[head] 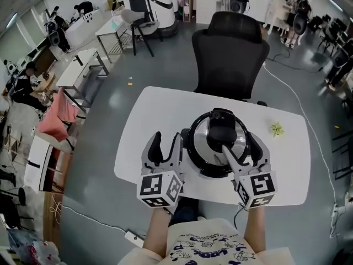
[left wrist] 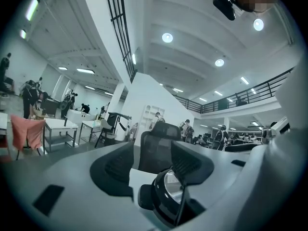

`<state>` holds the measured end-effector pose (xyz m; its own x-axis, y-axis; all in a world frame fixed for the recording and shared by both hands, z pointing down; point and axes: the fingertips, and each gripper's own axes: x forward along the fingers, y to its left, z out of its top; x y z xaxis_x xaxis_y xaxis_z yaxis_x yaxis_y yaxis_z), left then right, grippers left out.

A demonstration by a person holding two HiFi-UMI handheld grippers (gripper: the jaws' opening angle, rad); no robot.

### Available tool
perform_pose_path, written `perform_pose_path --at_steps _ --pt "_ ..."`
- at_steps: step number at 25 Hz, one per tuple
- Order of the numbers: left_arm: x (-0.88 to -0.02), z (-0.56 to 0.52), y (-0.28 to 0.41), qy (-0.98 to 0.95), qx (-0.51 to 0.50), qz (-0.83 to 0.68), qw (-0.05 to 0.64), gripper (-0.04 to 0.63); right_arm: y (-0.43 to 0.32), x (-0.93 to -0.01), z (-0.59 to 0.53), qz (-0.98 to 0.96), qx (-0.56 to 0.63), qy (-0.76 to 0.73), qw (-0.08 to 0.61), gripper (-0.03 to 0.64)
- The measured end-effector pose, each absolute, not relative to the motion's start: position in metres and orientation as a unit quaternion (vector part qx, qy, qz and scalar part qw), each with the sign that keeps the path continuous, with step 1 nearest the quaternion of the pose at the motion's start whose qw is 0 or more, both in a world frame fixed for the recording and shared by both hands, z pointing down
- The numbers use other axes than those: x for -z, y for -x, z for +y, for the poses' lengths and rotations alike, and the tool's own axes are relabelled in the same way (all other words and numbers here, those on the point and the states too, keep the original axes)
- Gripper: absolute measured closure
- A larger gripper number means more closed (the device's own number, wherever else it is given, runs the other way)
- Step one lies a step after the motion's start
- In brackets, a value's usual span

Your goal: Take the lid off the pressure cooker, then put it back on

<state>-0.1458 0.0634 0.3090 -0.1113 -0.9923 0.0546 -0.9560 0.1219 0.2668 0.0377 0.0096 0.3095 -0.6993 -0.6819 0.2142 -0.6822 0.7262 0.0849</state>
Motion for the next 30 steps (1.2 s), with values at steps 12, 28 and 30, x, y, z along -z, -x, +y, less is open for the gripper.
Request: perform_pose_path --at_steps 12,28,30 --pt "-0.394 0.003 0.174 -0.645 0.170 -0.684 0.295 0.357 0.005 -0.340 -0.029 -0.938 -0.003 -0.293 0.186 0.250" --pt "-0.465 -0.033 0.176 -0.619 0.223 -0.626 0.418 0.354 0.029 -0.369 -0.054 -0.933 0.028 -0.183 0.309 0.250" --pt "-0.470 -0.037 0.173 -0.616 0.228 -0.619 0.431 0.354 0.031 -0.370 -0.056 -0.932 0.022 -0.170 0.321 0.250"
